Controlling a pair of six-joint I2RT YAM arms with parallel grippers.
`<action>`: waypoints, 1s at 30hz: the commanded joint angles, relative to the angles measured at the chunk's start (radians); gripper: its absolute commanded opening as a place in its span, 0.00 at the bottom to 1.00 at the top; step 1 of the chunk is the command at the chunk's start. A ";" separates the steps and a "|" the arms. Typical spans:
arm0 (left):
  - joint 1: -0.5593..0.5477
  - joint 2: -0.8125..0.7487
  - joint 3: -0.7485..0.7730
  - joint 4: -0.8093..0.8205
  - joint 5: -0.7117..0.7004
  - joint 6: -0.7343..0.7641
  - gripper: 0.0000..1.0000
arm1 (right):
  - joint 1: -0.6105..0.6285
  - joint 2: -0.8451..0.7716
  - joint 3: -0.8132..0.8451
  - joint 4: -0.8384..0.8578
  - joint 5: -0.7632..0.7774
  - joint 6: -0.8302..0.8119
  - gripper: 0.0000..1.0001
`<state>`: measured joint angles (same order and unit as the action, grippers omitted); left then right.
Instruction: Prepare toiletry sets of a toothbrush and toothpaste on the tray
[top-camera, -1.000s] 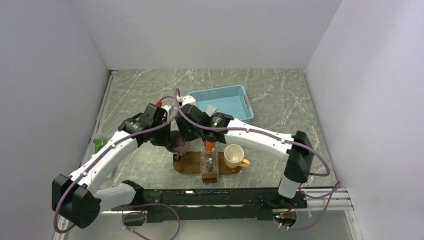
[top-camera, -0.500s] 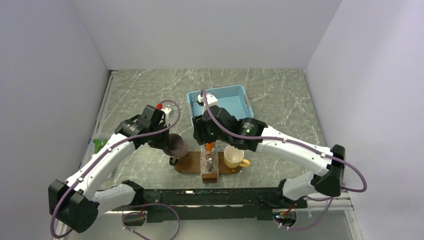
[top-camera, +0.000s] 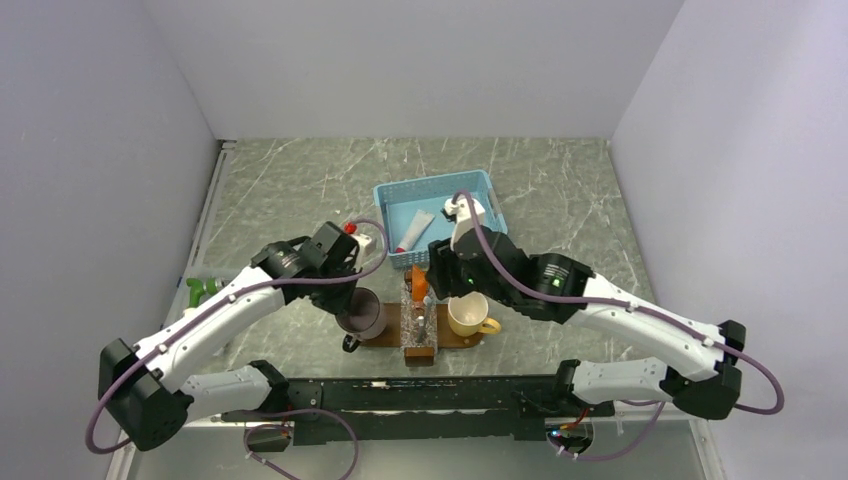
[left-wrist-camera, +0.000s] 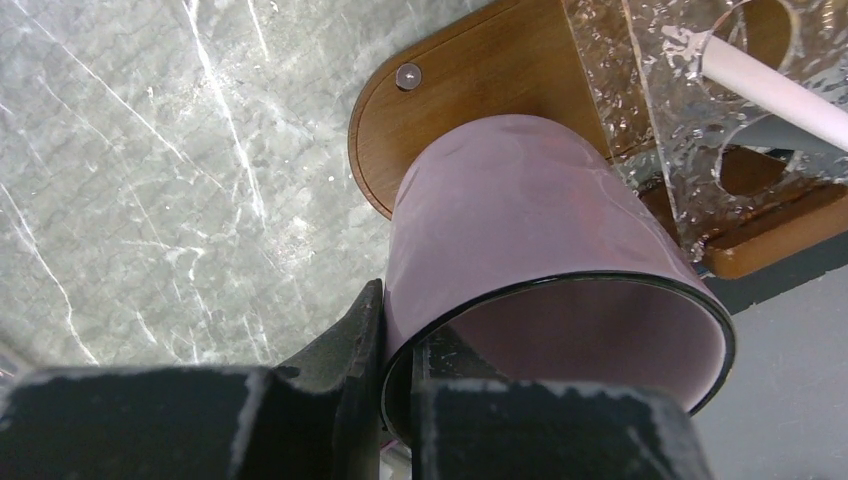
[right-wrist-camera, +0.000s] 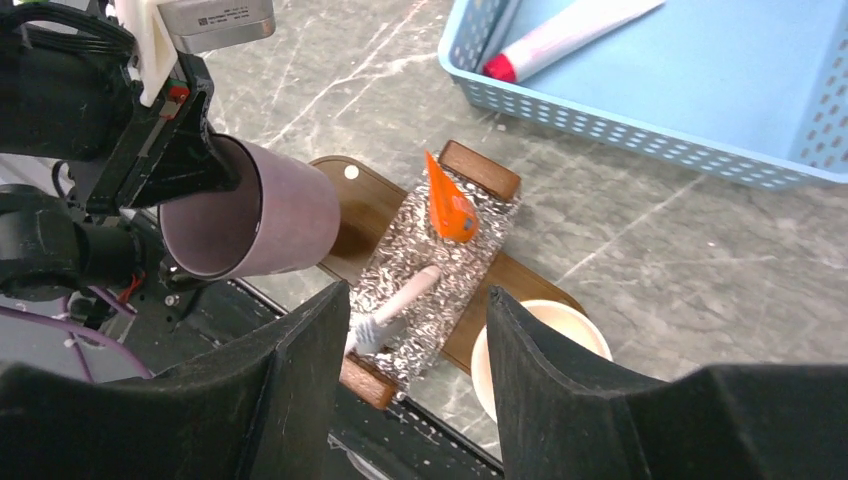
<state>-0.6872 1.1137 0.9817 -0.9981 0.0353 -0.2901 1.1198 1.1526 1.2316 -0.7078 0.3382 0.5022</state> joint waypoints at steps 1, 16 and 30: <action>-0.029 0.047 0.068 0.009 -0.033 -0.026 0.00 | 0.003 -0.081 -0.047 -0.046 0.078 0.030 0.55; -0.041 0.210 0.076 0.067 -0.027 -0.014 0.00 | 0.003 -0.200 -0.164 -0.071 0.074 0.112 0.55; -0.041 0.274 0.058 0.102 -0.005 -0.009 0.00 | 0.002 -0.209 -0.185 -0.067 0.069 0.117 0.56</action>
<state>-0.7227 1.3865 1.0168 -0.9241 0.0029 -0.3008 1.1198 0.9634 1.0531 -0.7853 0.3920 0.6060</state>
